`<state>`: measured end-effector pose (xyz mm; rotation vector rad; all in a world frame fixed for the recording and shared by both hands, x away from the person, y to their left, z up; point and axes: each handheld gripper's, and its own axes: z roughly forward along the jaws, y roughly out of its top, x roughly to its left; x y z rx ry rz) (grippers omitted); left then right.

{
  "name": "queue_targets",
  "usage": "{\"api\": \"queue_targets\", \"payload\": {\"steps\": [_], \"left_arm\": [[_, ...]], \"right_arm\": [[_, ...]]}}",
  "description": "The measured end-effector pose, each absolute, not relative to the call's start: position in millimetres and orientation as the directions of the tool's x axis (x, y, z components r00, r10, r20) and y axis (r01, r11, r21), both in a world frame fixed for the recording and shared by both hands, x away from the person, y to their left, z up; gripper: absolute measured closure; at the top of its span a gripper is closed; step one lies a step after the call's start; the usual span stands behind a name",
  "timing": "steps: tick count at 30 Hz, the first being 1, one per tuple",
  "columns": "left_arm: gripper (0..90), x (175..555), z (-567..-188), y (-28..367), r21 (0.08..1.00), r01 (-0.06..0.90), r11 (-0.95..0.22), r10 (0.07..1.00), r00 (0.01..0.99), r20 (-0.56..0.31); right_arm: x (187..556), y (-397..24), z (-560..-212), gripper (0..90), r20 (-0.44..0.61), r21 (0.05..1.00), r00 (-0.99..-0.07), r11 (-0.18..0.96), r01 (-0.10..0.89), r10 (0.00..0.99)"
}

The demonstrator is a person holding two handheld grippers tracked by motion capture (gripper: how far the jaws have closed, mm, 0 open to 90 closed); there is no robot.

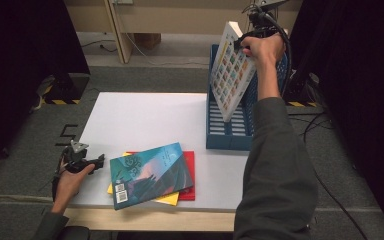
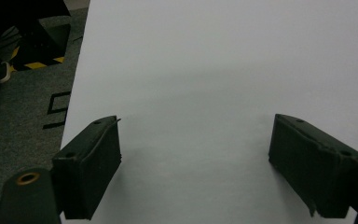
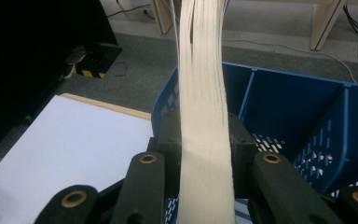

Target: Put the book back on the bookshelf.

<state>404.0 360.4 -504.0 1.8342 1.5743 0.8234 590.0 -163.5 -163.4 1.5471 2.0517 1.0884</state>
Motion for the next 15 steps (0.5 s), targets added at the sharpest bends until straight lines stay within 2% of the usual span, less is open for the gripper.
{"api": "queue_targets", "payload": {"steps": [15], "left_arm": [[15.6,403.6,-503.7,360.1,0.761,0.633,-0.14,0.99,0.115,0.086]], "right_arm": [[620.4,-141.6,-199.7,73.4,0.179,0.712,-0.32,0.102,0.694,0.93]]}}
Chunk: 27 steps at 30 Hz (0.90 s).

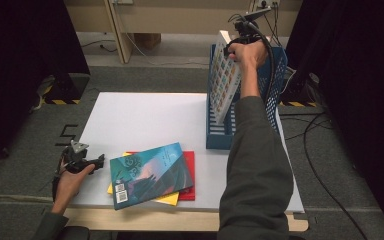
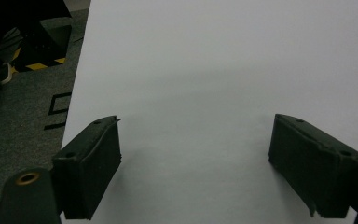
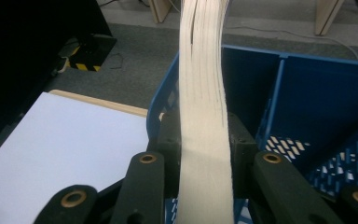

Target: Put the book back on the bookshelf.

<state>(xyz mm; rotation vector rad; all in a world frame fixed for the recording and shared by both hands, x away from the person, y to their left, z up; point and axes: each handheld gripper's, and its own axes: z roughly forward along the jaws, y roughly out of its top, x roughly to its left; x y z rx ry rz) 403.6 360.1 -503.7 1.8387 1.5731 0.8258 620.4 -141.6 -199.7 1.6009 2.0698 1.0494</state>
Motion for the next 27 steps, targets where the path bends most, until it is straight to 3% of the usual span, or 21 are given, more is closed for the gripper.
{"api": "queue_targets", "payload": {"steps": [17,26,27], "left_arm": [[15.6,403.3,-504.1,359.3,0.766,0.626,-0.147,0.989,0.115,0.096],[15.8,403.2,-504.1,359.2,0.766,0.626,-0.147,0.989,0.115,0.097],[15.8,403.2,-504.2,359.1,0.766,0.625,-0.147,0.989,0.114,0.097]], "right_arm": [[635.2,-141.8,-238.1,72.5,0.25,0.707,-0.31,0.046,0.706,0.918],[614.4,-153.7,-223.2,60.7,0.256,0.743,-0.396,0.083,0.664,0.882],[606.5,-158.7,-225.5,55.9,0.263,0.745,-0.418,0.092,0.66,0.87]]}}
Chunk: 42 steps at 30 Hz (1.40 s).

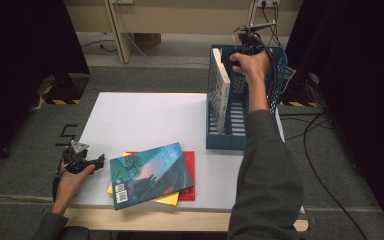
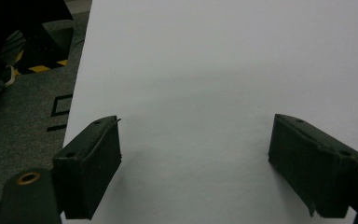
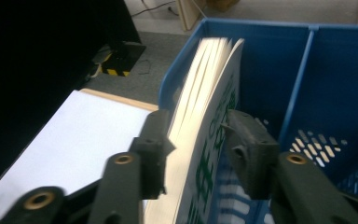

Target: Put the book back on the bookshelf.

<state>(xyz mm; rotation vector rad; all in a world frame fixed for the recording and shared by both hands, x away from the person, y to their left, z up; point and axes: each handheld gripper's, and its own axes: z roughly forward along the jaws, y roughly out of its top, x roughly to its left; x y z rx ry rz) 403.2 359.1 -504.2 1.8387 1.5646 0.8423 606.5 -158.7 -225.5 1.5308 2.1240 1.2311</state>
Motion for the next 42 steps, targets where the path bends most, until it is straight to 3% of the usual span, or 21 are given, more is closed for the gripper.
{"api": "queue_targets", "payload": {"steps": [5,15,18,25,28,37,42], "left_arm": [[15.7,403.5,-504.4,359.5,0.768,0.625,-0.142,0.989,0.113,0.091],[15.7,403.6,-504.3,360.1,0.765,0.629,-0.138,0.99,0.113,0.086],[15.6,403.6,-504.7,359.7,0.769,0.624,-0.142,0.989,0.113,0.091],[15.6,403.7,-504.4,360.3,0.766,0.627,-0.137,0.99,0.114,0.084],[15.6,403.8,-504.6,360.3,0.767,0.627,-0.136,0.99,0.113,0.083],[15.4,404.0,-504.6,360.5,0.767,0.627,-0.136,0.99,0.113,0.083],[15.4,404.2,-504.7,361.1,0.767,0.628,-0.13,0.991,0.112,0.076]], "right_arm": [[580.7,-170.5,-233.0,51.0,0.289,0.755,-0.499,0.126,0.643,0.817],[542.0,-172.6,-253.0,41.8,0.301,0.765,-0.576,0.168,0.622,0.76],[537.9,-167.0,-264.5,43.6,0.247,0.755,-0.579,0.22,0.618,0.777],[539.7,-163.5,-282.1,52.1,0.256,0.743,-0.577,0.224,0.631,0.775],[541.0,-161.7,-290.1,62.1,0.264,0.754,-0.575,0.206,0.624,0.775],[552.4,-136.5,-295.0,60.2,0.314,0.76,-0.555,0.147,0.633,0.77],[553.9,-126.9,-294.3,58.5,0.268,0.764,-0.568,0.188,0.618,0.778]]}}
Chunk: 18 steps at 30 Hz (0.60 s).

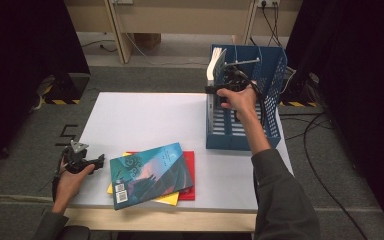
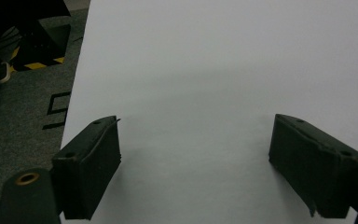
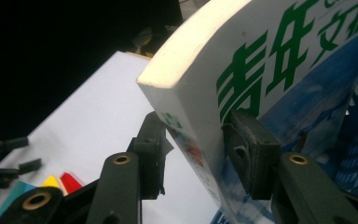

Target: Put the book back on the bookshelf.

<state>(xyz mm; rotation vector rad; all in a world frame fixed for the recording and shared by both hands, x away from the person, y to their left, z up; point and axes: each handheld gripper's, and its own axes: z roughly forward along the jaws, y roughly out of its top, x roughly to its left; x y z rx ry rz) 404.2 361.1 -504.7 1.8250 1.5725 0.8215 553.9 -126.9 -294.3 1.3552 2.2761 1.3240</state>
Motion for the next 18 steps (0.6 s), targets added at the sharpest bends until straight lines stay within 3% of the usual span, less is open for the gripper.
{"api": "queue_targets", "payload": {"steps": [4,7,18], "left_arm": [[15.4,404.2,-504.6,361.4,0.765,0.631,-0.132,0.99,0.115,0.076],[15.4,404.2,-504.6,361.5,0.765,0.631,-0.131,0.991,0.115,0.075],[14.4,404.6,-504.5,362.2,0.762,0.635,-0.125,0.991,0.113,0.069]], "right_arm": [[550.3,-132.4,-293.6,53.3,0.285,0.767,-0.568,0.172,0.619,0.772],[540.5,-141.2,-295.4,43.7,0.283,0.772,-0.579,0.177,0.611,0.764],[507.2,-162.9,-298.8,35.0,0.241,0.795,-0.61,0.207,0.57,0.755]]}}
